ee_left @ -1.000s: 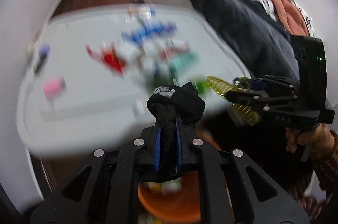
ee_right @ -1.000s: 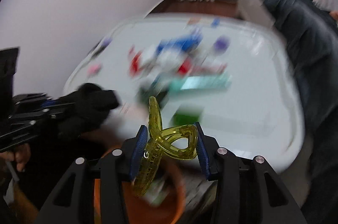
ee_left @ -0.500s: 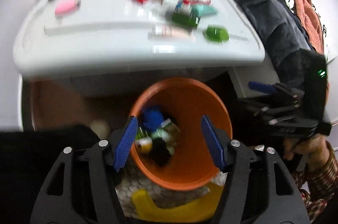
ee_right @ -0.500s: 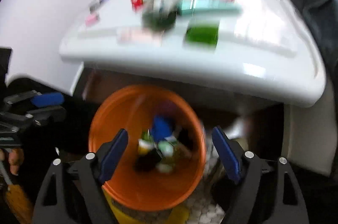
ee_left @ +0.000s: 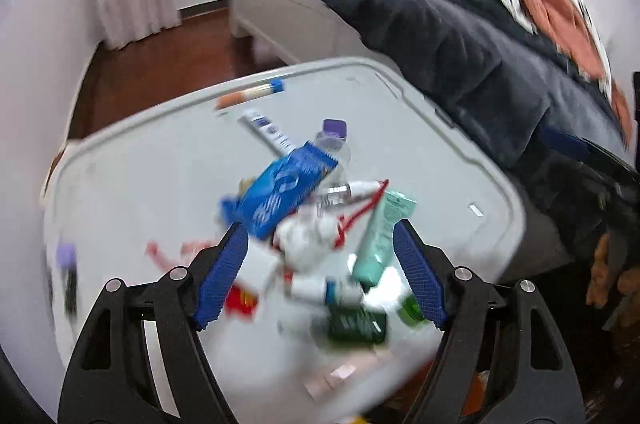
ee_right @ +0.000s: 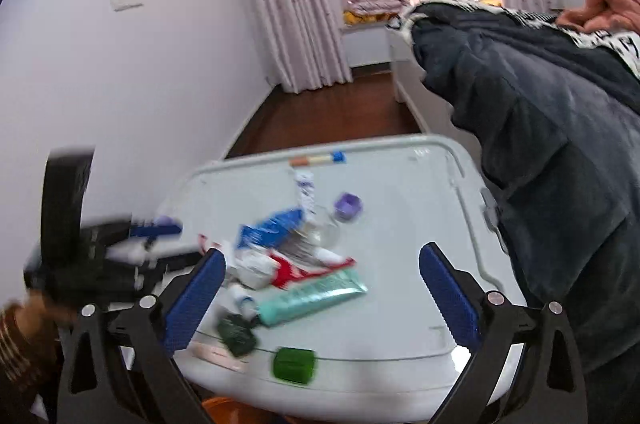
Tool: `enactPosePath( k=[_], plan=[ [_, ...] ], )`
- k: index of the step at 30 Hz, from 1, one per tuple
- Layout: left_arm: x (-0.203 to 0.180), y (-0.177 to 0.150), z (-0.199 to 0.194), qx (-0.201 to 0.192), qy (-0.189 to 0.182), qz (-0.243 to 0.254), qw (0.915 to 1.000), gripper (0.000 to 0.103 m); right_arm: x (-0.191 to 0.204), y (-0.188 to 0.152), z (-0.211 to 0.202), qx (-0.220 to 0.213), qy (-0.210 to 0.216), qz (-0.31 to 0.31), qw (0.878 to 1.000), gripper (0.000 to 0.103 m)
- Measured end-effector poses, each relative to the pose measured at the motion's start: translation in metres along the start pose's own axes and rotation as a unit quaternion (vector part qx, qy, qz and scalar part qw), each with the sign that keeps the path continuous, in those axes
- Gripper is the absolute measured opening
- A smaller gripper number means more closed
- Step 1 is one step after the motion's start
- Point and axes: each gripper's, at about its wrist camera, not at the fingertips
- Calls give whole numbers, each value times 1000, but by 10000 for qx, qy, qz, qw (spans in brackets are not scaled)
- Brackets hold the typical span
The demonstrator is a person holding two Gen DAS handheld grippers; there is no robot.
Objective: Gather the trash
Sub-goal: 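Grasp the blue snack packet with the left tool while the right tool grasps the teal tube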
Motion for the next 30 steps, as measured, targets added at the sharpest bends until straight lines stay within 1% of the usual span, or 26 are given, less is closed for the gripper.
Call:
enactPosePath(
  k=[1, 2, 4, 6, 8, 9, 11, 12, 13, 14, 15, 16, 17, 18, 19, 20, 21, 22, 24, 26, 27, 30],
  plan=[
    [0, 5, 11, 68, 23, 135, 9999, 73, -4, -3, 7, 203, -90, -11, 9998, 96],
    [0, 11, 23, 136, 37, 249, 9996, 73, -7, -3, 11, 326, -86, 29, 9994, 96],
    [4, 21, 52, 328, 170, 416, 9985, 73, -12, 0, 10, 257, 37, 100, 9996, 98],
    [10, 24, 72, 508, 232, 418, 9976, 73, -16, 1, 6, 172, 90, 168, 9997, 98],
    [15, 26, 94, 704, 318, 395, 9962, 73, -21, 0, 2, 157, 245, 363, 9989, 98],
    [17, 26, 100, 763, 347, 394, 9957, 73, -25, 0, 3, 200, 394, 507, 9977, 98],
    [22, 25, 115, 848, 486, 331, 9947, 74, -33, -1, 4, 291, 725, 855, 9933, 98],
    [26, 25, 115, 776, 506, 254, 9954, 74, -36, -2, 4, 310, 857, 1003, 9908, 98],
    [31, 25, 115, 708, 526, 115, 9960, 67, -39, -2, 4, 287, 932, 1119, 9889, 98],
    [39, 26, 112, 658, 592, -107, 9960, 54, -42, -2, 3, 235, 900, 1169, 9888, 98],
    [44, 25, 107, 622, 654, -267, 9956, 48, -42, -1, 1, 206, 810, 1140, 9900, 98],
    [52, 26, 100, 517, 696, -500, 9950, 40, -41, -1, 0, 169, 624, 1037, 9925, 98],
    [59, 25, 92, 412, 737, -693, 9940, 37, -40, 0, -1, 155, 486, 949, 9942, 98],
    [68, 26, 77, 216, 782, -988, 9918, 36, -39, 1, -2, 151, 339, 859, 9956, 98],
    [74, 27, 64, 57, 796, -1161, 9900, 34, -38, 1, -2, 176, 170, 750, 9969, 98],
    [77, 29, 52, -109, 839, -1274, 9882, 34, -34, 0, 1, 266, -113, 563, 9980, 98],
    [78, 29, 29, -364, 913, -1339, 9861, 34, -31, -1, 4, 347, -316, 421, 9980, 98],
    [77, 29, 19, -483, 943, -1331, 9854, 34, -28, -2, 8, 409, -444, 313, 9977, 98],
    [72, 23, -11, -770, 1075, -1303, 9826, 34, -22, -5, 16, 549, -481, 183, 9972, 98],
    [68, 15, -27, -909, 1073, -1293, 9816, 34, -15, -4, 26, 661, -536, 41, 9964, 98],
    [65, 8, -36, -974, 1021, -1296, 9815, 34, -10, -1, 31, 724, -541, -59, 9959, 98],
    [71, 1, -41, -1001, 813, -1442, 9811, 34, 12, 15, 52, 830, -368, -508, 9946, 98]
  ],
)
Point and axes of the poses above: each gripper's, at about its wrist camera, not at the fingertips, and z roughly the way its jaws point, x to its left, y to its top, and after that the axes turned 1 degree about y, right-handed
